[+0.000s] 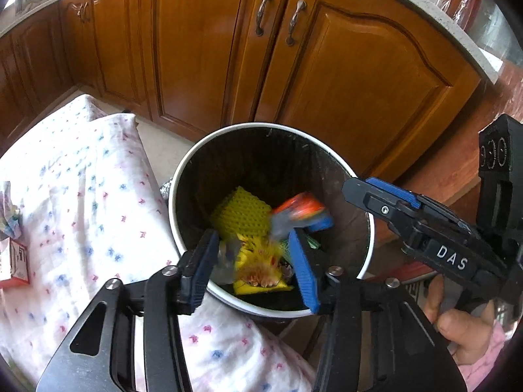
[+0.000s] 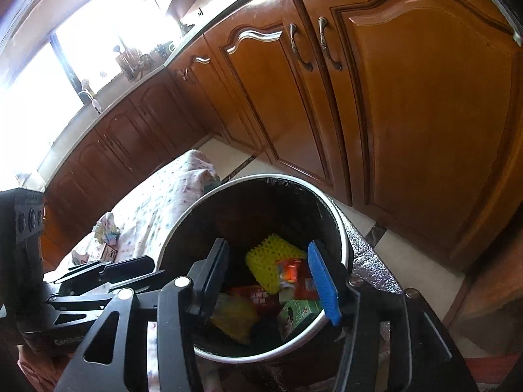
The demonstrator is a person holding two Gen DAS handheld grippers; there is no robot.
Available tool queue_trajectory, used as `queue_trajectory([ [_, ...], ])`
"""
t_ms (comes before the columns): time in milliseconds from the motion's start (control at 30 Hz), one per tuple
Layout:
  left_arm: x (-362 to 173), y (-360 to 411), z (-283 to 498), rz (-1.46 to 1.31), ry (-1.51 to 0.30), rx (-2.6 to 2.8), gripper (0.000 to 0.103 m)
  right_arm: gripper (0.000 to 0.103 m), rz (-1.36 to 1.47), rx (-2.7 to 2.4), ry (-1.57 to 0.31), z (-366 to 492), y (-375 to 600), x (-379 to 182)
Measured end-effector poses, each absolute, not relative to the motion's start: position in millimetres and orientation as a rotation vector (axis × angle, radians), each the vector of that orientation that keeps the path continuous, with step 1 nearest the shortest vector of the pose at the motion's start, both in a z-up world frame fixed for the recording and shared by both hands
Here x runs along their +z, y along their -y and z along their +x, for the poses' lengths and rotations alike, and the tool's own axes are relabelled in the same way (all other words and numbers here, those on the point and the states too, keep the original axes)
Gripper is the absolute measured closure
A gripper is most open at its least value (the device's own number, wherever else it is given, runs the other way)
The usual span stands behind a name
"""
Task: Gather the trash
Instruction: 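Move both open tools back over the table toward the remaining trash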
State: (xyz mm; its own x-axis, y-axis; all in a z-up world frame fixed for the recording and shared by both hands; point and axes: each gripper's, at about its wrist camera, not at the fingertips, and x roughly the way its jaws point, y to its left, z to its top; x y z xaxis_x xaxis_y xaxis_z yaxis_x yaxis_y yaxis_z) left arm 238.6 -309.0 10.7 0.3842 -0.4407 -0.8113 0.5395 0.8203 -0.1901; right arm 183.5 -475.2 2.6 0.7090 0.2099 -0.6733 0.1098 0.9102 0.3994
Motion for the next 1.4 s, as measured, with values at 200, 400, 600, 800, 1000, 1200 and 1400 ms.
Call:
queue_trajectory([
  [200, 21, 282, 229, 0.068, -0.973, -0.608, 0.047, 0.013, 0.484, 0.074, -0.727, 164, 468, 8],
  [400, 24, 234, 207, 0.001, -0.937, -0.542, 0.037, 0.011, 0.495, 0.102, -0.706, 142, 441, 12],
  [600, 19, 184, 183, -0.051, -0.919, -0.465, 0.034, 0.004, 0.496, 0.137, -0.676, 123, 409, 18],
  [800, 13, 137, 168, -0.080, -0.903, -0.391, 0.033, 0.004, 0.471, 0.183, -0.666, 111, 367, 18],
  [1000, 9, 99, 155, -0.102, -0.882, -0.324, 0.033, 0.004, 0.443, 0.243, -0.689, 114, 329, 14],
  [1200, 7, 58, 148, -0.152, -0.873, -0.280, 0.032, 0.004, 0.405, 0.300, -0.711, 126, 296, 19],
  [1400, 9, 25, 144, -0.186, -0.859, -0.232, 0.032, 0.004, 0.362, 0.359, -0.723, 138, 266, 27],
])
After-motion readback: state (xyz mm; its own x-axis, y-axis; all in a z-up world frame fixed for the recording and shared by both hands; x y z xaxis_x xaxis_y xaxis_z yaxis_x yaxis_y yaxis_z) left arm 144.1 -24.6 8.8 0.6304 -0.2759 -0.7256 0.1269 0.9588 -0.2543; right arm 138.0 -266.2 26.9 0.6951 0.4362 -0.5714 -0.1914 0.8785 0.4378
